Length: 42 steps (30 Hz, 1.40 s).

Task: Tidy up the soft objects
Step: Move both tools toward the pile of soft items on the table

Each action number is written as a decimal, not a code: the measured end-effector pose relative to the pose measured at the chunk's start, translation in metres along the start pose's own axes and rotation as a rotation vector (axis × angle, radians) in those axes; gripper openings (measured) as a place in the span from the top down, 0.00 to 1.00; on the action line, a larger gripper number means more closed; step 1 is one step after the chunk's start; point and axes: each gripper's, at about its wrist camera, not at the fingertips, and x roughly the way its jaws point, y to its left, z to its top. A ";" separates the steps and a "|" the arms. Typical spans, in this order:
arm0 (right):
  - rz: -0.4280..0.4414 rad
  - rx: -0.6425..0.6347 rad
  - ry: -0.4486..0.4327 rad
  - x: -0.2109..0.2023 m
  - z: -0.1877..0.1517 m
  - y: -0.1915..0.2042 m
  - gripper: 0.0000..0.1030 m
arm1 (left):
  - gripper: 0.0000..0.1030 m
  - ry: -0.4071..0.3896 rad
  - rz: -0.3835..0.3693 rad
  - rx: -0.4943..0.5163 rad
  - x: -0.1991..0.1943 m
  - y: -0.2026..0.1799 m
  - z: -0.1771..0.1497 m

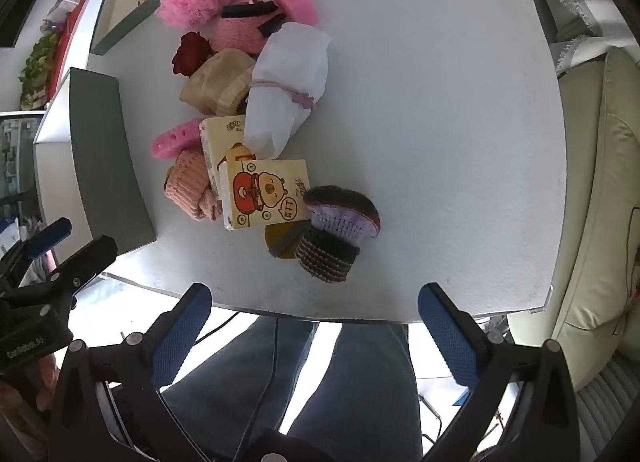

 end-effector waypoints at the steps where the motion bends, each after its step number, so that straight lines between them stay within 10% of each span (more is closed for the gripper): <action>1: -0.001 0.003 0.000 0.000 0.000 -0.001 0.00 | 0.00 0.001 0.001 0.001 0.001 0.000 0.000; 42: -0.077 0.024 -0.006 0.028 0.024 -0.012 0.00 | 0.00 0.026 -0.068 -0.177 0.041 0.013 0.023</action>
